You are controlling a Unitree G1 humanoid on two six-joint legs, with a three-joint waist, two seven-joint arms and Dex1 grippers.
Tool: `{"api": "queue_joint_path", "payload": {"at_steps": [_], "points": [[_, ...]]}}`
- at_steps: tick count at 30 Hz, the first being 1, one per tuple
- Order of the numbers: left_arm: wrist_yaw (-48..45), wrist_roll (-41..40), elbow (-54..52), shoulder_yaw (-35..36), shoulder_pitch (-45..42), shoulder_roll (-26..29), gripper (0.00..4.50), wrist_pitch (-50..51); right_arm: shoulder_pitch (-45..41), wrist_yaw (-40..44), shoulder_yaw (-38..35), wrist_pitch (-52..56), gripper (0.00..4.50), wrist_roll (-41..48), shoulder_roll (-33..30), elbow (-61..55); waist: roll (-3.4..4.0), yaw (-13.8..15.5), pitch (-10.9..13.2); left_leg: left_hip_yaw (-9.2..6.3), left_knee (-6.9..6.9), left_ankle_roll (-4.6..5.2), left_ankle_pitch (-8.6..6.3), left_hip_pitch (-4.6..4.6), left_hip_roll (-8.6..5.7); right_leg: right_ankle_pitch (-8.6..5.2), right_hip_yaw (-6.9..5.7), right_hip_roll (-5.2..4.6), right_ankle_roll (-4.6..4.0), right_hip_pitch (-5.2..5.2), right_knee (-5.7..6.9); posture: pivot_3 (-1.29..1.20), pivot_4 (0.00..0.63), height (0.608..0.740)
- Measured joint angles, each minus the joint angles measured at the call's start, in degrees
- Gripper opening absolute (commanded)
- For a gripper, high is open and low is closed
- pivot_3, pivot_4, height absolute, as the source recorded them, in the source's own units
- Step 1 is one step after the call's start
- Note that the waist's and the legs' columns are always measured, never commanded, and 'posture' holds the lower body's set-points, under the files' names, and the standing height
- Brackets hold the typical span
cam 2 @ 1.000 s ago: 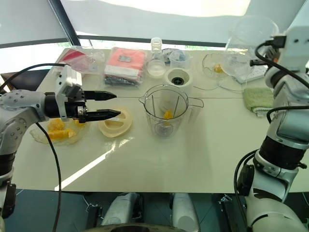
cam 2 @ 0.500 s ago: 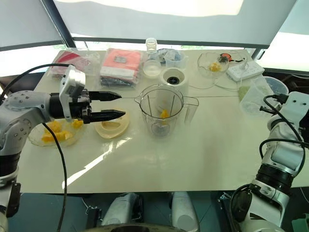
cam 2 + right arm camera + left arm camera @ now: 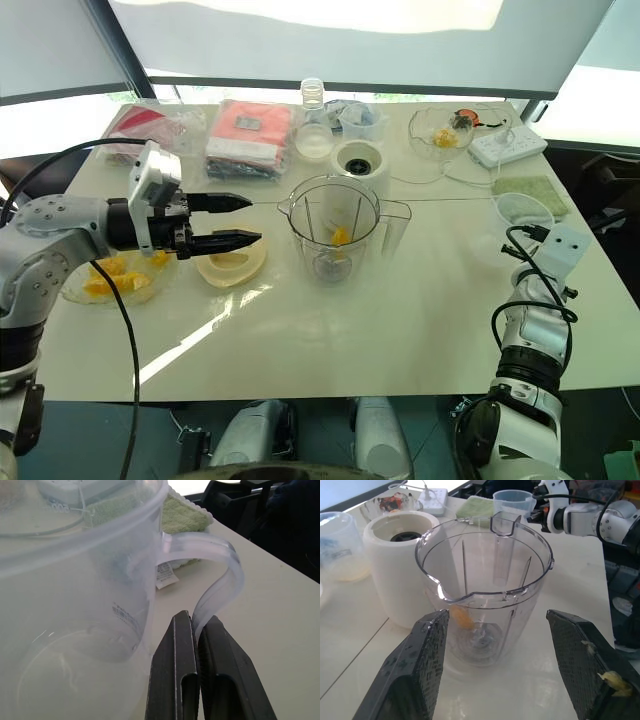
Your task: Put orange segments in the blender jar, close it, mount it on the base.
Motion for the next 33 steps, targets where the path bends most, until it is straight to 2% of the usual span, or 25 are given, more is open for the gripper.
{"api": "queue_joint_path", "payload": {"at_steps": [2, 4, 8, 16, 23, 29, 33], "points": [[0.08, 0.01, 0.00, 0.00, 0.00, 0.00, 3.24, 0.03, 0.19, -0.49, 0.12, -0.29, 1.33, 0.26, 0.00, 0.01, 0.00, 0.00, 0.00, 0.00, 0.00, 0.00, 0.00, 0.00, 0.00, 0.00, 0.00, 0.00, 0.00, 0.00, 0.00, 0.00, 0.150, 0.740], [0.14, 0.01, 0.00, 0.00, 0.00, 0.00, 3.24, 0.03, 0.64, -0.99, 0.24, -0.58, 2.53, 0.72, 0.00, 0.03, 0.00, -0.02, 0.00, 0.00, 0.00, 0.00, 0.00, 0.00, 0.00, 0.00, 0.00, 0.00, 0.00, 0.00, 0.00, 0.00, 0.150, 0.740], [0.21, 0.03, 0.00, -0.08, 0.00, -0.19, 3.24, 0.03, 2.04, -1.64, 0.86, -1.03, 4.34, 1.14, -0.01, 0.05, 0.00, -0.02, 0.00, -0.01, -0.01, 0.00, 0.00, 0.00, 0.00, -0.01, 0.00, 0.00, -0.01, 0.00, 0.00, 0.00, 0.150, 0.740], [0.05, 0.55, 0.04, -0.60, -0.01, -0.37, 3.24, -0.14, 7.59, -2.93, 1.77, 0.31, 4.43, 2.10, 0.98, -5.37, 0.00, 0.01, 0.00, -0.01, -0.01, 0.00, 0.00, 0.00, 0.01, -0.01, 0.00, 0.00, -0.01, 0.00, 0.00, 0.00, 0.150, 0.740], [-0.39, 1.49, 0.93, -1.60, -0.01, -0.48, 3.24, -0.54, 15.01, -2.70, 3.49, 3.45, 4.43, 2.34, 2.34, -17.43, 0.00, 0.07, -0.01, -0.03, -0.01, 0.00, 0.00, 0.00, 0.01, -0.06, 0.00, 0.00, -0.09, 0.00, 0.00, 0.00, 0.150, 0.740], [-2.98, 5.89, 6.48, -1.68, -0.08, 2.83, 3.24, -4.48, 27.35, 2.89, 5.71, 4.06, 4.43, 2.67, 2.07, -34.94, 0.00, 0.16, -0.02, -0.04, -0.06, 0.00, 0.00, 0.03, 0.02, -0.14, -0.02, 0.00, -0.09, -0.01, 0.01, 0.00, 0.150, 0.740], [-6.29, 12.93, 13.97, -4.31, -1.55, 5.29, 3.24, -11.59, 36.30, 9.13, 3.42, 4.06, 4.43, 8.19, 2.62, -42.85, -0.01, 0.45, -0.03, -0.02, -0.06, 0.00, 0.00, 0.04, 0.01, -0.15, -0.02, -0.03, -0.11, 0.02, -0.04, 0.00, 0.150, 0.740]]}}
